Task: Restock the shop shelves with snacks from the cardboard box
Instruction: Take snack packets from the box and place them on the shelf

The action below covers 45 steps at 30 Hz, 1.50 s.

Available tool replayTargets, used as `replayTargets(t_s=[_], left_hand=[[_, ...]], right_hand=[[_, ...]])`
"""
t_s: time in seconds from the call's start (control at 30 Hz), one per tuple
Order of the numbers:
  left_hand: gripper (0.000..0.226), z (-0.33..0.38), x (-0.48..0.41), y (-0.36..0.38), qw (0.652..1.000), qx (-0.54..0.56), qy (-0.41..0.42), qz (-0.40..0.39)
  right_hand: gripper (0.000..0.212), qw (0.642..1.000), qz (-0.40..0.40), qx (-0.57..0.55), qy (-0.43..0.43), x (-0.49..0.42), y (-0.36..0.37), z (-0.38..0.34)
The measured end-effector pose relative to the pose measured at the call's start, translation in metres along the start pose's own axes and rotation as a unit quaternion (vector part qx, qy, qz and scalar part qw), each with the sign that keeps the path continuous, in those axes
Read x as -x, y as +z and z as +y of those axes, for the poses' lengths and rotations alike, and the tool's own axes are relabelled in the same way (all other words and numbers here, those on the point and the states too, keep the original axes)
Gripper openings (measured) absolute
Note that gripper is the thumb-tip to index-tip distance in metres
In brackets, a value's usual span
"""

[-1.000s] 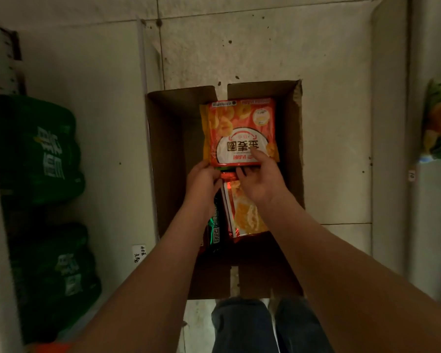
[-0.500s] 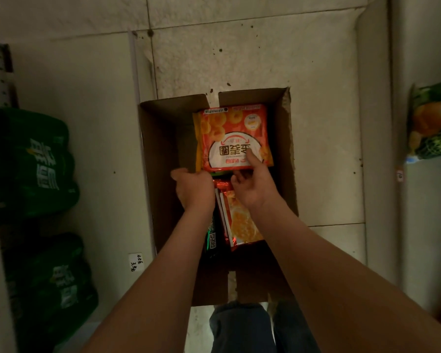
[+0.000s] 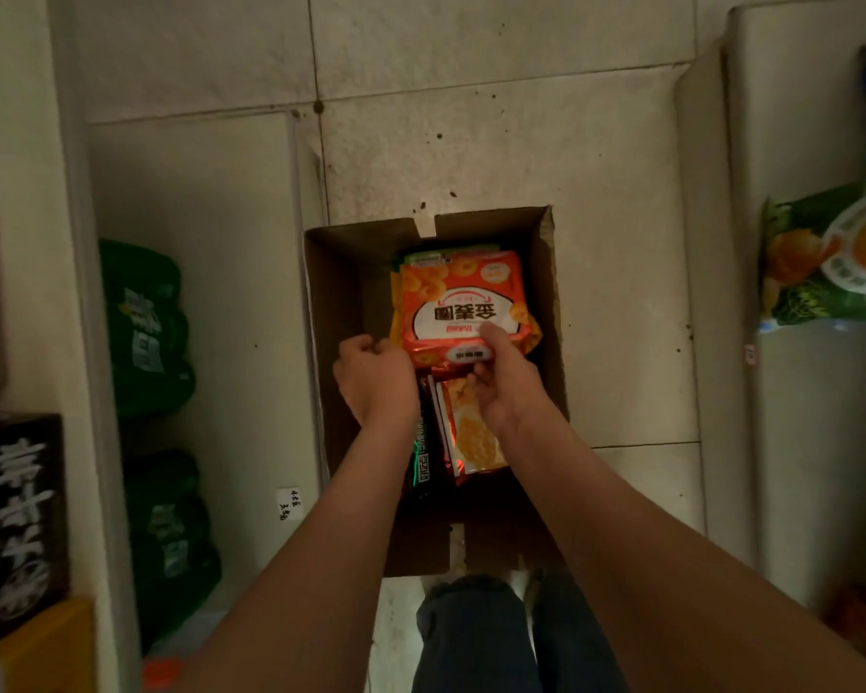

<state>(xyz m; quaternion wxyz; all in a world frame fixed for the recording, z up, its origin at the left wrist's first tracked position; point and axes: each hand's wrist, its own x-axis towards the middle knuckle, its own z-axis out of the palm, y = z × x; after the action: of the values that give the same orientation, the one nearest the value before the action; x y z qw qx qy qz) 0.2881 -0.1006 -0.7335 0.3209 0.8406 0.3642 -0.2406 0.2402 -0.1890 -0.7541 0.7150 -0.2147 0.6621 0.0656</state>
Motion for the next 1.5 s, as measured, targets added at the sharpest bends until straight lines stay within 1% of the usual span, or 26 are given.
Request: replayTargets(t_s=[0.07,0.13,0.23,0.27,0.33,0.4,0.47,0.53,0.57,0.6,0.63,0.67,0.7,0.8,0.87,0.9,0.97,1.07,1.13,1.23,1.3,1.33,1.4,1.5], left_hand=[[0.032,0.002,0.014,-0.013,1.0,0.011,-0.001,-0.003],[0.03,0.007,0.031,-0.027,1.0,0.013,0.024,0.001],[0.028,0.023,0.075,-0.063,0.994,-0.029,0.103,-0.027],[0.029,0.025,0.08,-0.069,0.99,-0.052,0.128,-0.03],[0.03,0.048,0.114,-0.097,0.978,-0.082,0.182,-0.06],[0.033,0.066,0.146,-0.119,0.964,-0.099,0.222,-0.107],[0.036,0.087,0.185,-0.147,0.949,-0.119,0.239,-0.168],[0.036,0.097,0.217,-0.167,0.938,-0.14,0.238,-0.212],[0.036,0.102,0.242,-0.182,0.925,-0.159,0.255,-0.232],[0.035,0.105,0.265,-0.199,0.913,-0.17,0.277,-0.247],[0.035,0.11,0.288,-0.218,0.905,-0.171,0.298,-0.253],[0.035,0.113,0.306,-0.235,0.902,-0.171,0.3,-0.258],[0.036,0.111,0.315,-0.243,0.904,-0.169,0.297,-0.257],[0.04,0.119,0.358,-0.281,0.884,-0.17,0.325,-0.291],[0.043,0.122,0.381,-0.298,0.869,-0.178,0.323,-0.329],[0.046,0.121,0.389,-0.304,0.864,-0.186,0.317,-0.343],[0.054,0.122,0.409,-0.32,0.85,-0.203,0.296,-0.386],[0.058,0.116,0.429,-0.336,0.828,-0.184,0.241,-0.472],[0.054,0.106,0.454,-0.342,0.803,-0.194,0.242,-0.509],[0.041,0.087,0.487,-0.341,0.79,-0.177,0.228,-0.541],[0.041,0.063,0.521,-0.339,0.779,-0.166,0.199,-0.571],[0.046,0.056,0.53,-0.337,0.776,-0.154,0.178,-0.585],[0.052,0.03,0.558,-0.332,0.767,-0.141,0.161,-0.604],[0.048,-0.01,0.602,-0.331,0.761,-0.112,0.179,-0.614]], right_hand=[[0.043,1.0,-0.009,0.006,0.0,0.026,-0.008,-0.002],[0.043,1.0,0.0,0.026,-0.017,0.052,-0.018,-0.006],[0.042,0.996,0.027,0.062,-0.055,0.117,-0.042,-0.025],[0.041,0.995,0.022,0.079,-0.055,0.121,-0.046,-0.024],[0.037,0.99,0.019,0.118,-0.07,0.172,-0.061,-0.043],[0.032,0.983,0.006,0.158,-0.096,0.218,-0.074,-0.057],[0.029,0.975,-0.003,0.18,-0.132,0.276,-0.086,-0.073],[0.032,0.964,-0.01,0.216,-0.155,0.317,-0.092,-0.079],[0.038,0.958,-0.01,0.235,-0.164,0.346,-0.1,-0.083],[0.048,0.952,-0.009,0.251,-0.178,0.372,-0.108,-0.086],[0.058,0.947,-0.012,0.26,-0.189,0.397,-0.116,-0.089],[0.064,0.943,-0.013,0.269,-0.197,0.417,-0.123,-0.09],[0.064,0.938,-0.019,0.276,-0.208,0.425,-0.13,-0.09],[0.053,0.928,-0.036,0.291,-0.231,0.487,-0.152,-0.092],[0.038,0.926,-0.046,0.285,-0.243,0.522,-0.167,-0.09],[0.034,0.928,-0.046,0.276,-0.245,0.535,-0.175,-0.087],[0.034,0.934,-0.045,0.246,-0.255,0.562,-0.197,-0.082],[0.032,0.937,-0.06,0.216,-0.268,0.587,-0.223,-0.081],[0.032,0.935,-0.06,0.203,-0.283,0.607,-0.25,-0.076],[0.027,0.936,-0.055,0.173,-0.302,0.626,-0.281,-0.063],[0.019,0.936,-0.05,0.143,-0.318,0.644,-0.316,-0.043],[0.019,0.936,-0.051,0.131,-0.324,0.647,-0.327,-0.038],[0.025,0.933,-0.042,0.114,-0.34,0.658,-0.359,-0.019],[0.038,0.926,-0.032,0.093,-0.365,0.678,-0.403,0.006]])
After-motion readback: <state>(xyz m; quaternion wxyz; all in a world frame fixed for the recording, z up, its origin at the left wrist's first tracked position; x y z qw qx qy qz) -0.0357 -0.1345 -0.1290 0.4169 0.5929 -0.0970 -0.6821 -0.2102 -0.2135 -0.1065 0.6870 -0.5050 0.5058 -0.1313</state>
